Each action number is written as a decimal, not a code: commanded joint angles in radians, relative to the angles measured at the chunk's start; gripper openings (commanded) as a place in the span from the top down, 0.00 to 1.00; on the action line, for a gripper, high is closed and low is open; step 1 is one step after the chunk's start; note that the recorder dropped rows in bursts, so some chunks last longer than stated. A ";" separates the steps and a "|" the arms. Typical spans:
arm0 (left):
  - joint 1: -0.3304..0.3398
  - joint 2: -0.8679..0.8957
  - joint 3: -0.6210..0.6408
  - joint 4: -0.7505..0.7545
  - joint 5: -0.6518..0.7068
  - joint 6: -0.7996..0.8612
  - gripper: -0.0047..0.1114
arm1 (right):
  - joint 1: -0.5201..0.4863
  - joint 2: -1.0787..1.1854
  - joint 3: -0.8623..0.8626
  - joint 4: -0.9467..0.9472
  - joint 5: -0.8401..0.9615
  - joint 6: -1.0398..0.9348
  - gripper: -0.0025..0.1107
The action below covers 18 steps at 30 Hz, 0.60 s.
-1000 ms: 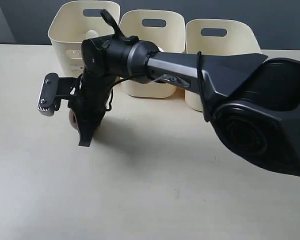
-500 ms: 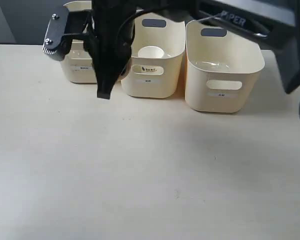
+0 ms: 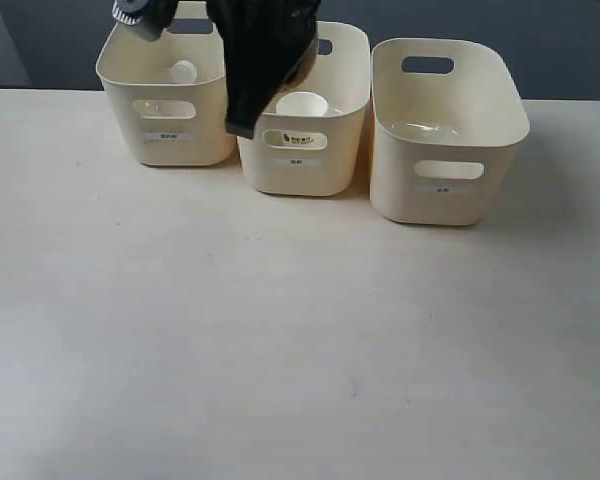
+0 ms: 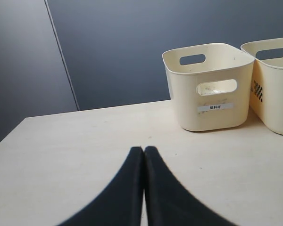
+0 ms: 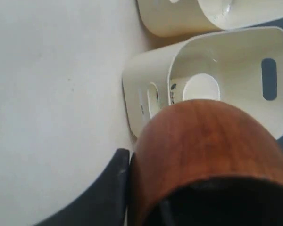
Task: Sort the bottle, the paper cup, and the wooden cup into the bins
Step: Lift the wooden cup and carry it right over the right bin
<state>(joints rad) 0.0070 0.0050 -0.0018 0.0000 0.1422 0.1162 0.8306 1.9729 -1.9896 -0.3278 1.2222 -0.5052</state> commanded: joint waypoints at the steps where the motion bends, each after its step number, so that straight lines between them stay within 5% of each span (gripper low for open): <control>1: 0.000 -0.005 0.002 0.000 -0.007 -0.001 0.96 | -0.005 -0.051 0.094 -0.110 -0.001 0.048 0.98; 10: 0.000 -0.005 0.002 0.000 -0.007 -0.001 0.96 | -0.101 -0.140 0.278 -0.141 -0.001 0.116 0.98; 18: 0.000 -0.005 0.002 0.000 -0.007 -0.001 0.96 | -0.236 -0.229 0.453 -0.100 -0.178 0.123 0.98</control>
<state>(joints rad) 0.0070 0.0050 -0.0018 0.0000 0.1422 0.1162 0.6395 1.7763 -1.5771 -0.4401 1.1239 -0.3886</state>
